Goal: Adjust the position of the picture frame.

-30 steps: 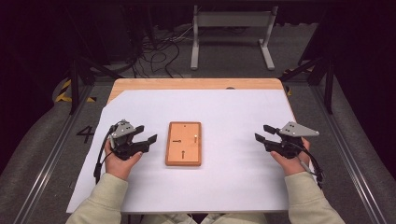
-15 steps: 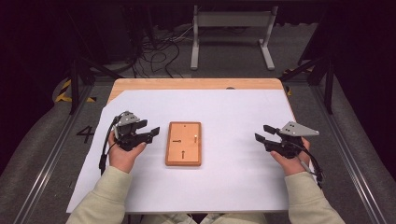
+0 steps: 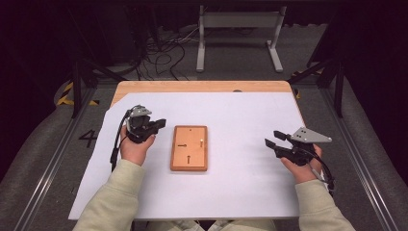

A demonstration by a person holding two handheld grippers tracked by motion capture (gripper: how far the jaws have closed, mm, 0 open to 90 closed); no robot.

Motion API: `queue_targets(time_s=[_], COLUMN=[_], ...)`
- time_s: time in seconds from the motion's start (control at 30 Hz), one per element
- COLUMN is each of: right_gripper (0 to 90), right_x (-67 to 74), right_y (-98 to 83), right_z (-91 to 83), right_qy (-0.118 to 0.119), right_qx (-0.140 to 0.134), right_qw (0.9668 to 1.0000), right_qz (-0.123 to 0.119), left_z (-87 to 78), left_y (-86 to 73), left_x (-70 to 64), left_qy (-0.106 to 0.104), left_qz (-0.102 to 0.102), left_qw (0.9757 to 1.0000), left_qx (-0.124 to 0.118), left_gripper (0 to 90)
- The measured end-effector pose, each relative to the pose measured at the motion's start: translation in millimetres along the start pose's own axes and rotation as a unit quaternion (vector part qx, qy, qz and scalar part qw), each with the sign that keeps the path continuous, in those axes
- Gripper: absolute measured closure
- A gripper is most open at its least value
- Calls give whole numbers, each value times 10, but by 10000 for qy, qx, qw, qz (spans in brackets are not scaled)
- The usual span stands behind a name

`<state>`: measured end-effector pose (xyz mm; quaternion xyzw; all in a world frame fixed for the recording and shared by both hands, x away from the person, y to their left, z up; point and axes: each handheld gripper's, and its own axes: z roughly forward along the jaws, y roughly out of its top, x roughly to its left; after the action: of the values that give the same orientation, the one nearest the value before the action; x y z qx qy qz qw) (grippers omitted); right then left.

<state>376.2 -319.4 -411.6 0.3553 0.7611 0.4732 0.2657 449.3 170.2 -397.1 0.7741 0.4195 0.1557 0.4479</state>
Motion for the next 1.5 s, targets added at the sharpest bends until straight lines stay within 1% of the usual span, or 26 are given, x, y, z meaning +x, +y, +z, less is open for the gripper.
queue_targets(time_s=[0.1,0.13,0.17,0.2,0.23,0.27,0.37,0.4,0.47,0.7,0.77,0.83,0.87,0.9,0.97,1.03,1.13,1.2,1.23,1.27,1.3,1.33,1.4,1.43,1.47,1.5], right_gripper=[504,504,506,506,506,505,506,506,506,512,512,512,512,512,512,512,512,512,512,512,512,512,512,512,512,512], right_x=[1,1,-1,-1,1,0,3,7,13,26,32,37,39,39,40,40,39,39,43,43,45,45,45,45,45,46], right_y=[-10,-10,-20,-20,-24,-32,-47,-53,-65,-101,-112,-122,-124,-128,-135,-145,-152,-154,-155,-155,-157,-158,-160,-160,-160,-160], right_z=[-31,-31,-54,-54,-60,-67,-86,-93,-110,-161,-175,-189,-195,-200,-208,-212,-217,-229,-232,-232,-238,-239,-242,-242,-243,-244], right_qy=[-25,-25,-47,-47,-45,-53,-57,-58,-71,-129,-124,-139,-146,-144,-170,-177,-178,-176,-177,-177,-186,-189,-190,-190,-185,-172], right_qx=[-2,-2,1,1,4,1,22,29,46,105,129,146,159,161,174,200,212,208,207,207,221,222,220,220,220,218], right_qw=[10000,10000,10000,10000,10000,10000,10000,10000,10000,9998,9998,9998,9997,9997,9997,9996,9996,9996,9996,9996,9995,9995,9995,9995,9995,9996], right_qz=[15,15,5,5,22,16,40,53,47,59,64,56,69,74,69,72,92,85,101,101,92,91,96,96,99,104], left_z=[79,79,132,132,167,198,304,359,430,624,667,703,703,729,748,755,766,800,820,820,862,878,904,904,913,935], left_y=[-15,-15,-28,-28,-38,-48,-87,-104,-122,-187,-197,-188,-188,-172,-155,-151,-151,-146,-145,-145,-145,-138,-129,-129,-126,-99], left_x=[35,35,59,59,75,85,108,118,134,168,162,152,152,128,105,125,140,123,102,102,35,1,-76,-76,-112,-184], left_qy=[20,20,58,58,80,92,142,169,183,164,171,167,167,112,181,131,107,-21,-80,-80,-241,-310,-439,-439,-480,-519], left_qz=[-60,-60,-91,-91,-119,-149,-152,-154,-134,-213,-200,-144,-144,-105,-6,-116,-147,-138,-92,-92,-36,59,189,189,243,393], left_qw=[9999,9999,9998,9998,9997,9995,9990,9984,9976,9949,9944,9931,9931,9931,9923,9924,9926,9930,9929,9929,9927,9924,9916,9916,9912,9893], left_qx=[99,99,161,161,195,251,399,509,646,975,1027,1150,1150,1160,1225,1220,1201,1171,1179,1179,1181,1194,1201,1201,1210,1304], left_gripper=[900,900,900,900,900,900,900,900,900,900,900,900,899,900,900,900,900,900,900,900,900,900,900,900,900,900])
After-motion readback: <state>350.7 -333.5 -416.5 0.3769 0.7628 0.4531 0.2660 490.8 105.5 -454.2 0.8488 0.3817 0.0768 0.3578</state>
